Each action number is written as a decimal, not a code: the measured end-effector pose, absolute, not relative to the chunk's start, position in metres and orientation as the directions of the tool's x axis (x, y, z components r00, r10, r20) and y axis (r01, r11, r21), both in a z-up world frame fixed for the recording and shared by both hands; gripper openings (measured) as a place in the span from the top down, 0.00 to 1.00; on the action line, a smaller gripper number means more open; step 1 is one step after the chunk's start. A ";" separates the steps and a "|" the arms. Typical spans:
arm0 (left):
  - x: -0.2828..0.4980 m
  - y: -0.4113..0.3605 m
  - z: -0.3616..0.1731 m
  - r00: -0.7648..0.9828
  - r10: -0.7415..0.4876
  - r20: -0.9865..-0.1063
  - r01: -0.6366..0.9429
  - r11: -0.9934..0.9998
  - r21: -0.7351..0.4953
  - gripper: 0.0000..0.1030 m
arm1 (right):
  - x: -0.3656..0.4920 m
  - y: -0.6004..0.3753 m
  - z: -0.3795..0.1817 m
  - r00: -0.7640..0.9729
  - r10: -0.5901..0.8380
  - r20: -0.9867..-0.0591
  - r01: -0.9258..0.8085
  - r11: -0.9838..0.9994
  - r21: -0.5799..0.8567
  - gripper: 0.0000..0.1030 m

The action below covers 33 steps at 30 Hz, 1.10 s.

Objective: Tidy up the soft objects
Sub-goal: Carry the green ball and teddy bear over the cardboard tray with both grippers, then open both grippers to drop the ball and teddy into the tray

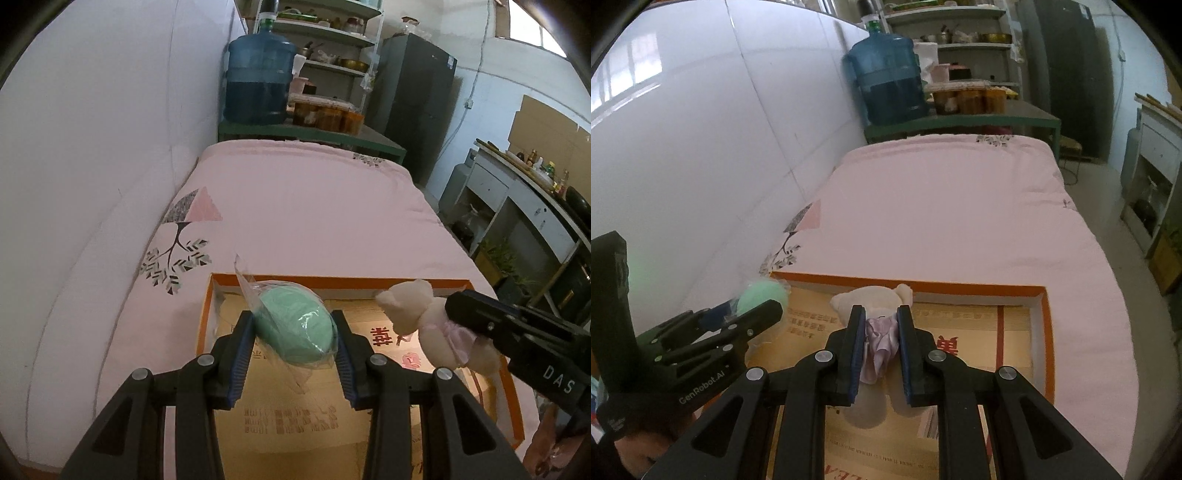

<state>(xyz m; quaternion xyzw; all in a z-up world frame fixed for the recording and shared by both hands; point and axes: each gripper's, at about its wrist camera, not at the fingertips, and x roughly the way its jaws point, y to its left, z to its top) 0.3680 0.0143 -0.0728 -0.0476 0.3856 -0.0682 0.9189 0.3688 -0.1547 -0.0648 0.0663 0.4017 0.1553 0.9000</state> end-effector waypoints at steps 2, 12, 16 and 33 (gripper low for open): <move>0.373 0.015 -0.076 0.688 -0.164 -0.707 0.086 0.986 -0.145 0.60 | 0.372 -0.154 -0.068 0.625 0.334 -0.705 -0.225 0.942 0.247 0.83; 0.379 0.012 -0.086 0.672 -0.163 -0.722 0.083 0.986 -0.146 0.60 | 0.376 -0.162 -0.084 0.611 0.336 -0.717 -0.202 0.941 0.270 0.83; 0.381 0.011 -0.089 0.665 -0.163 -0.729 0.081 0.986 -0.147 0.60 | 0.378 -0.162 -0.088 0.604 0.337 -0.722 -0.201 0.941 0.271 0.83; 0.389 0.011 -0.103 0.616 -0.178 -0.767 0.079 0.983 -0.165 0.56 | 0.375 -0.164 -0.102 0.560 0.354 -0.749 -0.202 0.935 0.291 0.74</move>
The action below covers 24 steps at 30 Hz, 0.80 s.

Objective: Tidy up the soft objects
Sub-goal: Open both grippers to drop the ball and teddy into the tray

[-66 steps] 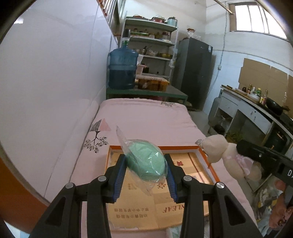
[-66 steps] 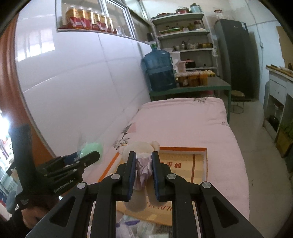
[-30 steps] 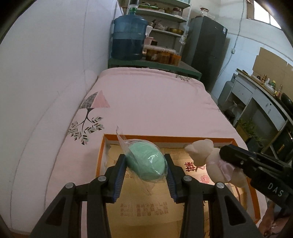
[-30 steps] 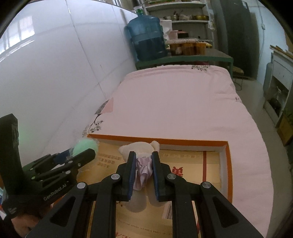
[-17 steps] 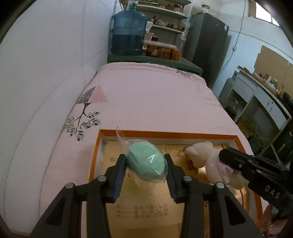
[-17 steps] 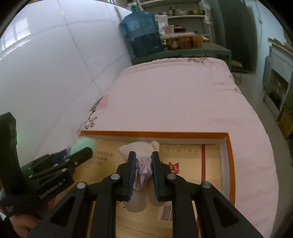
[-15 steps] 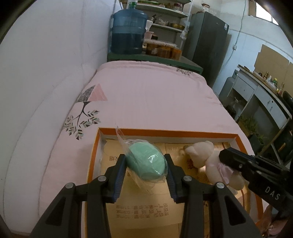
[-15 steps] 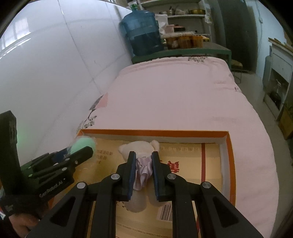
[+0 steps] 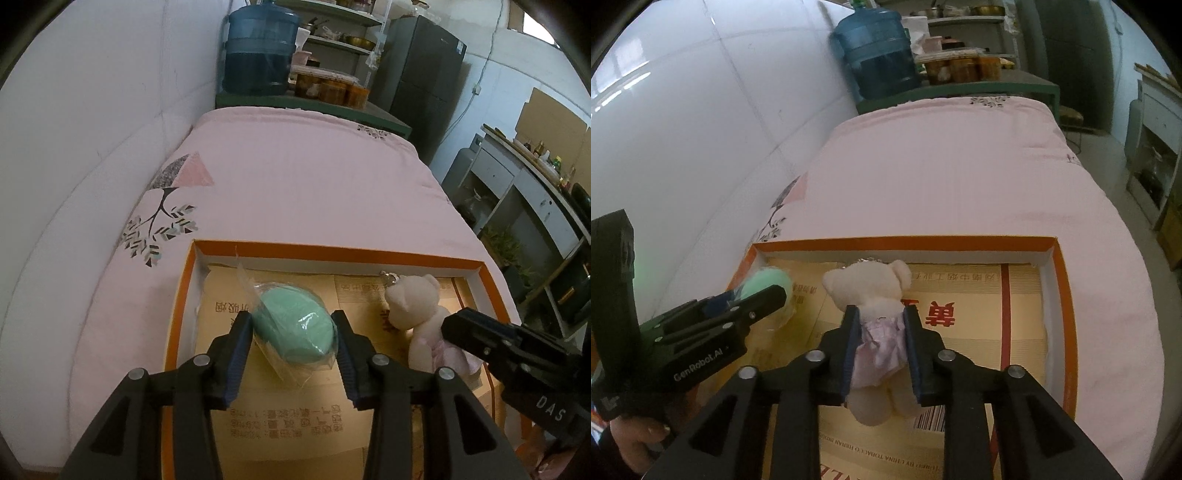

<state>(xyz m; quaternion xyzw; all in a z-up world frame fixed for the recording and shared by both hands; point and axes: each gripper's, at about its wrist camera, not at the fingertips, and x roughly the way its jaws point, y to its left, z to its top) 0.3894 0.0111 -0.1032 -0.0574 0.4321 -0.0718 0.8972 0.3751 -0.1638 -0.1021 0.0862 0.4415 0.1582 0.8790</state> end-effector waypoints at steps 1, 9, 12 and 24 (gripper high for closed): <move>0.390 0.012 -0.103 0.612 -0.182 -0.769 0.079 0.982 -0.170 0.52 | 0.374 -0.163 -0.102 0.560 0.350 -0.751 -0.203 0.937 0.285 0.73; 0.377 0.015 -0.087 0.647 -0.199 -0.736 0.085 0.978 -0.189 0.46 | 0.364 -0.162 -0.092 0.579 0.335 -0.743 -0.217 0.942 0.255 0.46; 0.371 0.016 -0.077 0.657 -0.210 -0.724 0.093 0.976 -0.198 0.45 | 0.355 -0.161 -0.086 0.583 0.335 -0.740 -0.227 0.942 0.247 0.44; 0.325 0.032 -0.038 0.717 -0.229 -0.658 0.095 0.968 -0.234 0.45 | 0.307 -0.167 -0.058 0.607 0.370 -0.704 -0.247 0.929 0.276 0.44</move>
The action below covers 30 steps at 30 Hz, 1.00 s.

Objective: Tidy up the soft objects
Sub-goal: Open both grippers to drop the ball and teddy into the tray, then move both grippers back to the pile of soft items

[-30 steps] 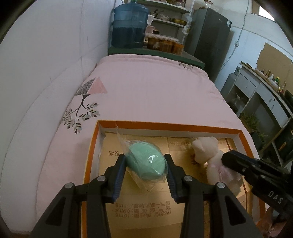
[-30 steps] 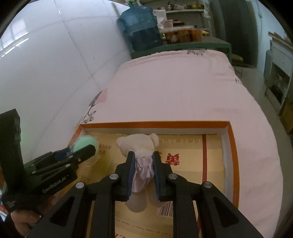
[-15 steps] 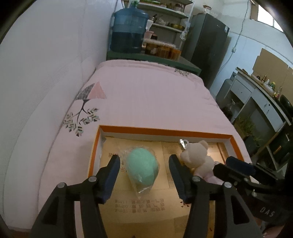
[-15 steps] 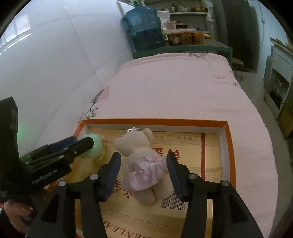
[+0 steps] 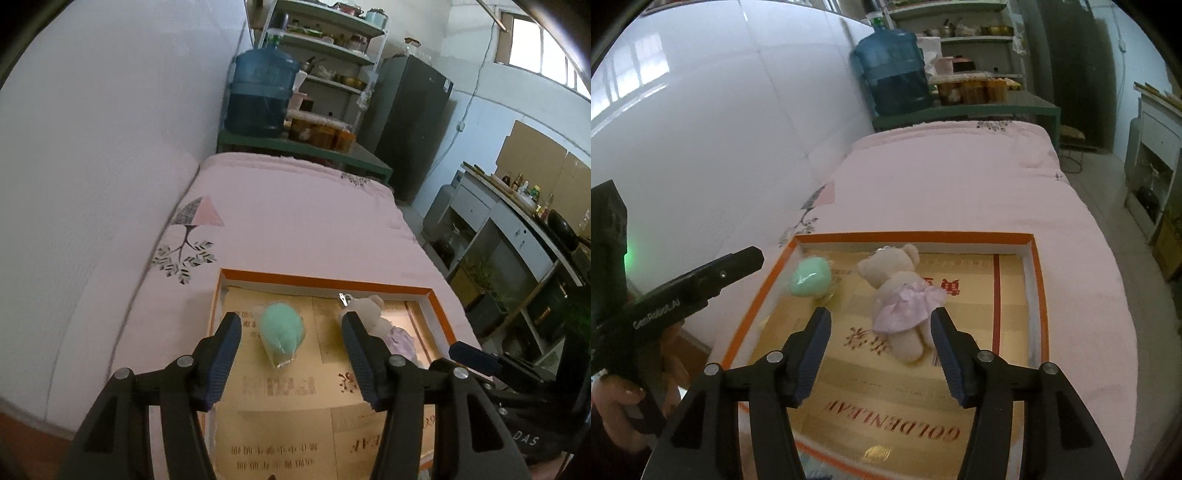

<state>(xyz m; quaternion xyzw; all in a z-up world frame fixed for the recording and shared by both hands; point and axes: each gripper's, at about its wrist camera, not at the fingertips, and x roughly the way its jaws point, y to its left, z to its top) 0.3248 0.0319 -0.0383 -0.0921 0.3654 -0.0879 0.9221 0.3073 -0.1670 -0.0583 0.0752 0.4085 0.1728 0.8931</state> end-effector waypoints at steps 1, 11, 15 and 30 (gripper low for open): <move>0.319 0.032 -0.035 0.724 -0.228 -0.651 0.097 0.968 -0.232 0.45 | 0.301 -0.167 -0.055 0.612 0.368 -0.700 -0.250 0.930 0.270 0.44; 0.255 0.028 -0.010 0.751 -0.226 -0.620 0.125 0.971 -0.202 0.45 | 0.232 -0.161 -0.029 0.644 0.366 -0.671 -0.273 0.930 0.246 0.43; 0.218 0.026 -0.004 0.774 -0.205 -0.599 0.116 0.976 -0.185 0.45 | 0.197 -0.157 -0.021 0.649 0.378 -0.660 -0.292 0.925 0.243 0.42; 0.116 0.024 -0.006 0.832 -0.158 -0.532 0.108 0.986 -0.124 0.45 | 0.101 -0.144 -0.009 0.693 0.357 -0.626 -0.313 0.931 0.185 0.42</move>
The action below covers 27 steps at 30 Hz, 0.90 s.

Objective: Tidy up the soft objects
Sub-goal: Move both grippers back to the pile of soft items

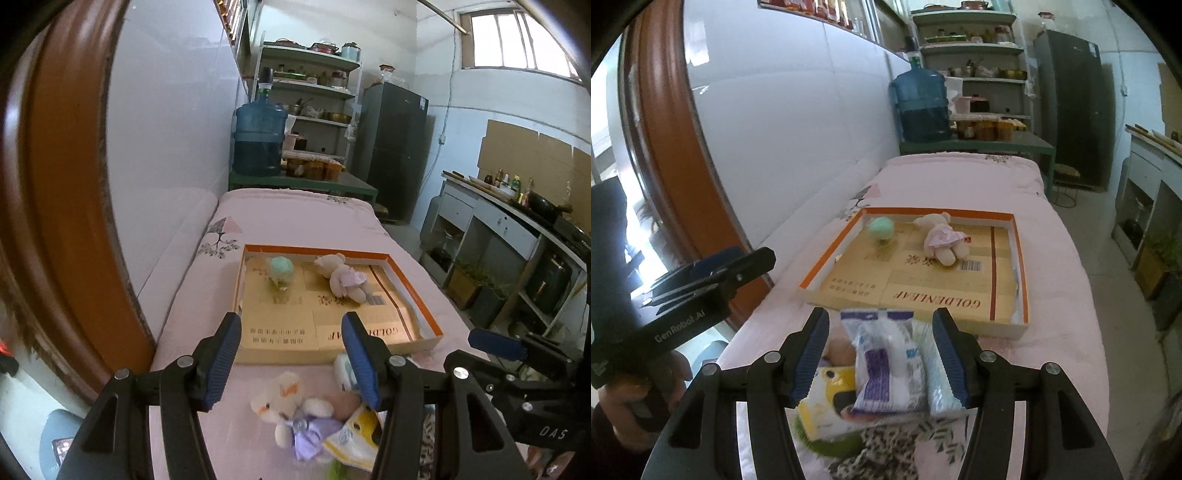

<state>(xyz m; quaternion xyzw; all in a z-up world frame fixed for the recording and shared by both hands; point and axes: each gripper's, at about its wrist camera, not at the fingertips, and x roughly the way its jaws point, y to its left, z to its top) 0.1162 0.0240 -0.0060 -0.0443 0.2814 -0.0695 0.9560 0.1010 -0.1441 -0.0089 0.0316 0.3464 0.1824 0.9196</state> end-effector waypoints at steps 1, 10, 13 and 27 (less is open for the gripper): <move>0.112 0.025 -0.007 0.831 -0.160 -0.532 0.108 0.986 -0.128 0.45 | 0.097 -0.144 -0.009 0.698 0.357 -0.621 -0.314 0.932 0.183 0.42; 0.086 0.038 -0.017 0.831 -0.178 -0.527 0.105 0.981 -0.164 0.45 | 0.068 -0.142 -0.015 0.710 0.346 -0.613 -0.303 0.936 0.177 0.42; 0.077 0.047 -0.023 0.828 -0.206 -0.521 0.109 0.972 -0.210 0.45 | 0.059 -0.143 -0.022 0.700 0.344 -0.627 -0.300 0.937 0.179 0.42; 0.061 0.047 -0.052 0.801 -0.213 -0.560 0.111 0.971 -0.210 0.45 | 0.029 -0.148 -0.073 0.610 0.338 -0.717 -0.308 0.935 0.178 0.37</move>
